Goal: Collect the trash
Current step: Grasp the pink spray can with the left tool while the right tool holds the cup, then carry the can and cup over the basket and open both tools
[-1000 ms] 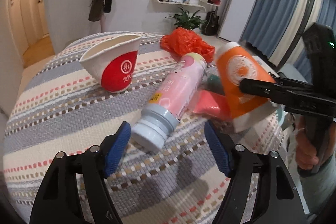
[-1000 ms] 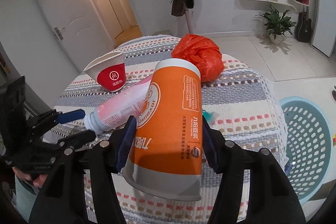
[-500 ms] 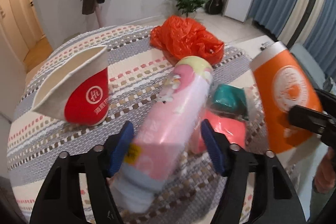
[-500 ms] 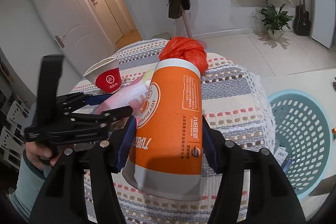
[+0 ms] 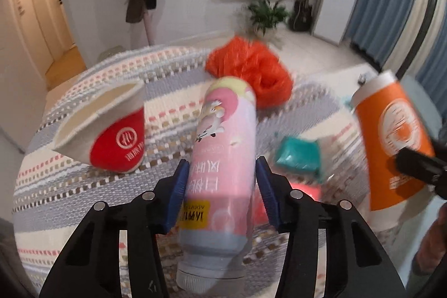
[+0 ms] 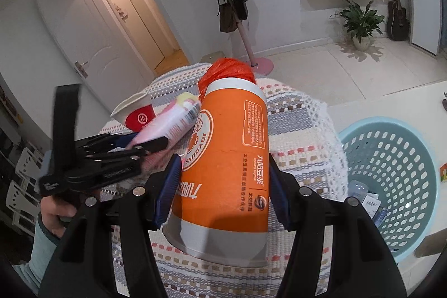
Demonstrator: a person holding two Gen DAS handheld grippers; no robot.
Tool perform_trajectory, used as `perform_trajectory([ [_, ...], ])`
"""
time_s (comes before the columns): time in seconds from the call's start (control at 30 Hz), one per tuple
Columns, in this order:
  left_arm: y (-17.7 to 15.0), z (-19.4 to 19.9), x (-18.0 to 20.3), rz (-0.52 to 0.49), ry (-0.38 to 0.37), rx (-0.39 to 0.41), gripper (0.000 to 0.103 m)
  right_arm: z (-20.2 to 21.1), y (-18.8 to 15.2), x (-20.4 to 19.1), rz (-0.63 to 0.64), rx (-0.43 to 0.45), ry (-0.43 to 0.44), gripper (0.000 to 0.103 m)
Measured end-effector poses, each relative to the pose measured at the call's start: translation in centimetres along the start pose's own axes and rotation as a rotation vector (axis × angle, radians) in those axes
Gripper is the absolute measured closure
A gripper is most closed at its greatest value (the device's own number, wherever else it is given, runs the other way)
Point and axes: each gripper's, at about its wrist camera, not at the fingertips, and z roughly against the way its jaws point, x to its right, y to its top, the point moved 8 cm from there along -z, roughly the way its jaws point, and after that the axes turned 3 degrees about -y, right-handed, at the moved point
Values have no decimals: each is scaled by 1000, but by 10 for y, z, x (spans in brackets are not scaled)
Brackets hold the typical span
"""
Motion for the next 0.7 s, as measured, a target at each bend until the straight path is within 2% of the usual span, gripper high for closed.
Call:
perform_trajectory([
  [0.13,18,36,13,5,-37,101,57,13,7,9,-24,33,-5,47],
  [0.33,36,74,47,-24,-66,195,57,37,21,33,-69,85,-17,47],
  [0.57,55,79,96,-52,-127,229,57,64,34,72,-119,133,-59,47],
  [0.7,64,63,124,-76,-157,222,57,76,37,107,-156,156,-116,47],
])
